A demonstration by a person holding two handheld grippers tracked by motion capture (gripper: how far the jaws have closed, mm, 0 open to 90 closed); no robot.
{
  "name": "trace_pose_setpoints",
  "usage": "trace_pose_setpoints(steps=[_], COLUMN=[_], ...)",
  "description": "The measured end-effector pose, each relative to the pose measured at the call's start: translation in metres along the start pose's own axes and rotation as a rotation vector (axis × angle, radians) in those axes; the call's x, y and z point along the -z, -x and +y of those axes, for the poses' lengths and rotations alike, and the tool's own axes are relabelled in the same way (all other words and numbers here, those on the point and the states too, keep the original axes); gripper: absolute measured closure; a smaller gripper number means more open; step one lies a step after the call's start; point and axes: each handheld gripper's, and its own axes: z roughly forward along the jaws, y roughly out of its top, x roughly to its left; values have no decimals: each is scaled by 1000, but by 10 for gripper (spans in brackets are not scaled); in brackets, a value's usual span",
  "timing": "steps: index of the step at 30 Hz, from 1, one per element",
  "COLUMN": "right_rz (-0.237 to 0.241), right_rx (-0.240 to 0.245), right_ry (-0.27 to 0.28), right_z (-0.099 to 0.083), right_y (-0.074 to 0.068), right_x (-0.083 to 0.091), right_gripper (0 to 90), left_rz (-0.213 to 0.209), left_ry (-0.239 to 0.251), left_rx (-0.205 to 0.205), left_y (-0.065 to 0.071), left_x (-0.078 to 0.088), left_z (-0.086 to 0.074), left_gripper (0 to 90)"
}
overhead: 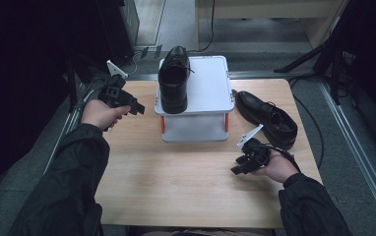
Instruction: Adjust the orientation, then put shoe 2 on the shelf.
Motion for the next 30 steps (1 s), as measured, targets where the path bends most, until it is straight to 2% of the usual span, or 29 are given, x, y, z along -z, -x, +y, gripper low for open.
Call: trace_pose_setpoints(steps=[3,5,6,7,9,10,11,12,13,15,17,22,25,26,28,30], right_rz=[-4,-4,-4,-8,-10,-11,-13,-13,-16,-17,-20,-17,-19,-28,-38,-47], right_rx=[4,4,4,-3,-3,-7,-11,-11,-11,-17,-21,-68,-79,-80,-84,-82], right_ry=[9,20,20,28,39,41,41,42,44,45,55,60,78,85,86,93], right_z=[0,0,0,1,1,1,1,0,0,0,0,-2,-3,-5,-6,-6], right_y=[0,1,1,2,3,4,4,4,4,4,6,10,12,14,15,18], right_x=[1,2,2,2,4,4,5,5,5,6,7,13,17,21,23,26], right_gripper=[493,493,493,493,493,493,493,493,493,493,493,493,498,501,501,501], left_rz=[-22,7,7,3,0,-2,-2,2,24,31,-12,-45,-53,-48,-45,-52], left_ry=[0,4,4,3,-2,-8,-8,-1,4,12,-3,-21,-21,-29,-45,-33], left_rx=[10,0,0,7,8,10,10,9,-12,-28,-23,-22,-19,-36,-43,-52], left_y=[-6,-14,-14,-19,-21,-24,-24,-24,-23,-22,-23,-25,-26,-26,-23,-21], left_x=[-8,-23,-23,-33,-38,-47,-47,-54,-57,-60,-71,-85,-90,-93,-96,-96], left_z=[-7,-15,-15,-21,-24,-29,-29,-34,-37,-40,-48,-61,-66,-67,-70,-72], left_gripper=[611,613,613,609,595,588,581,572,569,570,562,539,529,533,523,512])
